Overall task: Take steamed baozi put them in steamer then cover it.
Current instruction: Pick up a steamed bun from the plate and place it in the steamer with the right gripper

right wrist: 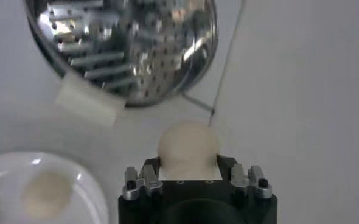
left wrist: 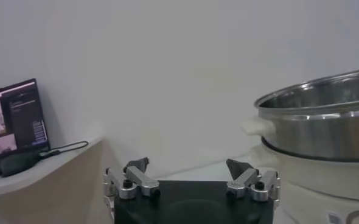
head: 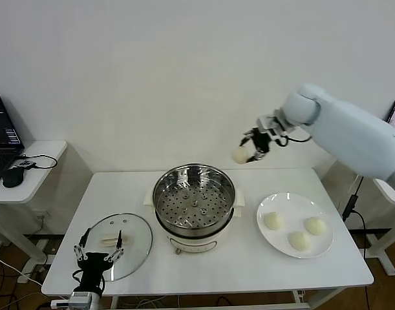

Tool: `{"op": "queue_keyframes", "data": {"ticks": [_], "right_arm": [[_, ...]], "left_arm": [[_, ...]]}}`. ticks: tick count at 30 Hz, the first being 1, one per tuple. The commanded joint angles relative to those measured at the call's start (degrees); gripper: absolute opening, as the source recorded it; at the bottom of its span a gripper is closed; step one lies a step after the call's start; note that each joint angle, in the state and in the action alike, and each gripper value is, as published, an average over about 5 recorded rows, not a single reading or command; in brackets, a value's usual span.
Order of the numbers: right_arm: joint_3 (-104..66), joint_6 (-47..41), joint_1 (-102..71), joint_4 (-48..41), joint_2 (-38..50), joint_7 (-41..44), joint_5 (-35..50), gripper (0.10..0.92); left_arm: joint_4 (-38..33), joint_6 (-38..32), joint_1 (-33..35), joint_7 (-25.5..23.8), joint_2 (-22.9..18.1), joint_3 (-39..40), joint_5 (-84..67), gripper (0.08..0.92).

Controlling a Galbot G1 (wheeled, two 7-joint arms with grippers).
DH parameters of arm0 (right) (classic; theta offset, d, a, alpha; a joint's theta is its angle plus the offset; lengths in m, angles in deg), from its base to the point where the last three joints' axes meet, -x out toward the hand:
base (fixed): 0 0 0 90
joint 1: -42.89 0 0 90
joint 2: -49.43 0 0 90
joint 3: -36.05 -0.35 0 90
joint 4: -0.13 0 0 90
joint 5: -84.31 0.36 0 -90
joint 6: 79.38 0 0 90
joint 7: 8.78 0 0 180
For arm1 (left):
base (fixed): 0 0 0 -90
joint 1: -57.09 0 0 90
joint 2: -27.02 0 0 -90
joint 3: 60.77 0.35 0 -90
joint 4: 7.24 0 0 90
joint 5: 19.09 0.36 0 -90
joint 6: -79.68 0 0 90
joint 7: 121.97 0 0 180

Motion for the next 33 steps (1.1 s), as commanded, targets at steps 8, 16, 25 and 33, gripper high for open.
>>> {"op": "queue_keyframes", "data": {"ticks": [8, 16, 25, 33], "right_arm": [[9.4, 15.3, -1.4, -7.7, -17.1, -3.3, -10.0, 0.602], [8.8, 23.0, -5.4, -11.0, -18.7, -7.8, -19.8, 0.61], [7.2, 27.9, -7.8, -15.5, -20.4, -10.6, -24.7, 0.611], [6.0, 29.9, -8.3, -17.1, -21.4, -11.6, -27.9, 0.623]], "left_arm": [[0.4, -0.4, 0.2, -0.1, -0.7, -1.5, -0.7, 0.823], [1.1, -0.9, 0.2, -0.2, -0.8, -1.5, -0.6, 0.823], [0.9, -0.9, 0.2, -0.1, -0.8, -1.7, -0.5, 0.823], [0.5, -0.9, 0.4, -0.1, -0.9, -1.8, -0.6, 0.823]]}}
